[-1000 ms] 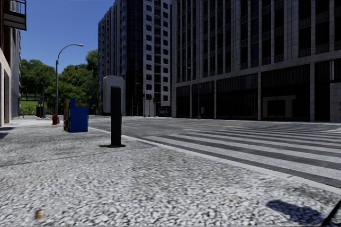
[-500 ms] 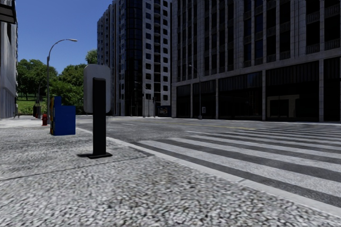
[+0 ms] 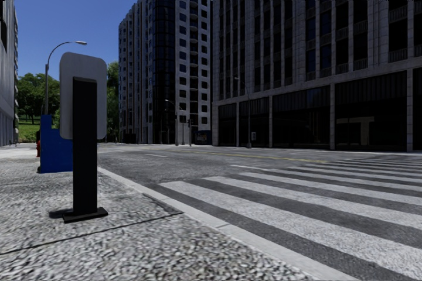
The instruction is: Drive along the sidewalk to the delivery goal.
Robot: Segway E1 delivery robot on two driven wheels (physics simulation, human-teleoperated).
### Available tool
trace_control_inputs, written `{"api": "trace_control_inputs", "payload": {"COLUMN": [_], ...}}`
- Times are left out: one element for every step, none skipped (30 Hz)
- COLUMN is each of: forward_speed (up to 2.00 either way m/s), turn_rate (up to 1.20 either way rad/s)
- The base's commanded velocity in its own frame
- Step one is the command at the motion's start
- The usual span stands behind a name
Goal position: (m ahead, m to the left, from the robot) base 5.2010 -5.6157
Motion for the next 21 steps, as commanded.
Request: {"api": "trace_control_inputs", "payload": {"forward_speed": [1.92,1.87,1.8,1.69,1.64,1.59,1.54,1.51,1.49,1.44,1.4,1.38,1.36,1.34,1.33,1.32,1.32,1.32,1.32,1.32,1.32], "turn_rate": [0.0,0.0,0.0,-0.11,-0.22,-0.26,-0.27,-0.27,-0.27,-0.28,-0.28,-0.29,-0.35,-0.42,-0.46,-0.46,-0.47,-0.47,-0.47,-0.47,-0.47]}}
